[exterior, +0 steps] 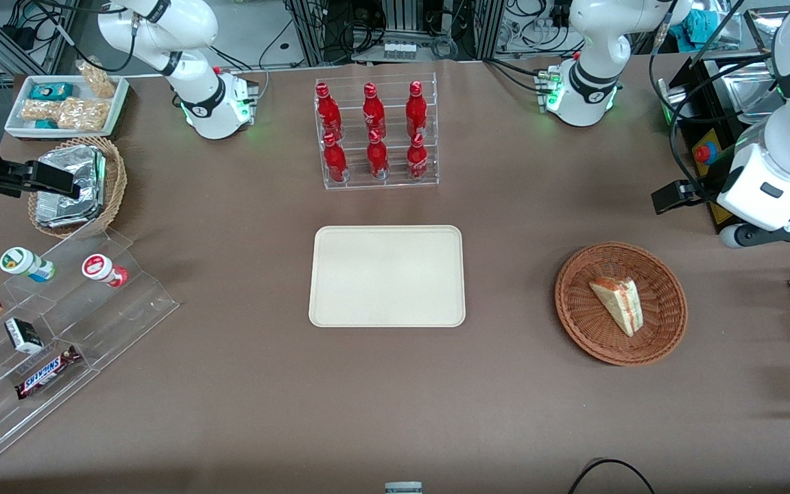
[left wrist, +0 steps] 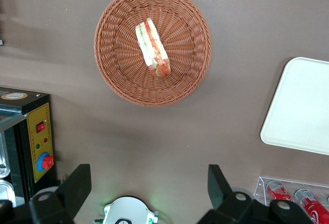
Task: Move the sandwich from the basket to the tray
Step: 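Move the left gripper over the wrapped sandwich in the wicker basket, then lower the left gripper and close it on the wrapped sandwich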
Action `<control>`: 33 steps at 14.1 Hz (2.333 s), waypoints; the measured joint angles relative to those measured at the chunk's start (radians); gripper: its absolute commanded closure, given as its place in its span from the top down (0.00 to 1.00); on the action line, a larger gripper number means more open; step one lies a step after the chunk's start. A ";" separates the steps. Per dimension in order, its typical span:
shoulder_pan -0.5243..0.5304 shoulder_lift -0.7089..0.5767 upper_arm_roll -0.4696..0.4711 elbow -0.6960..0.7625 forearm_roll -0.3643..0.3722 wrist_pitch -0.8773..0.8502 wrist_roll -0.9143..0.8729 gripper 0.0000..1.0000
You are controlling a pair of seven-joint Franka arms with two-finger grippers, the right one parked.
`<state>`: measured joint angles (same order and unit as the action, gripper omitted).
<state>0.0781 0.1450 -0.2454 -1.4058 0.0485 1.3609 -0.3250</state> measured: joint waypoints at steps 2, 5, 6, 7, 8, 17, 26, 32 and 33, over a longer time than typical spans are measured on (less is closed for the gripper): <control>0.000 0.000 0.000 0.000 0.000 0.000 0.000 1.00; 0.004 0.006 0.006 -0.009 0.000 -0.001 -0.002 1.00; 0.007 0.012 0.010 -0.019 0.000 -0.001 -0.003 1.00; 0.013 0.022 0.014 -0.032 0.000 0.000 -0.004 1.00; 0.023 0.037 0.017 -0.047 0.000 0.005 -0.005 1.00; 0.103 0.123 0.023 -0.503 0.000 0.656 -0.006 1.00; 0.118 0.170 0.021 -0.555 -0.033 0.811 -0.165 1.00; 0.118 0.241 0.021 -0.559 -0.034 0.850 -0.180 1.00; 0.118 0.252 0.021 -0.561 -0.034 0.851 -0.181 1.00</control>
<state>0.1965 0.3975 -0.2243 -1.9666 0.0148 2.2119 -0.5058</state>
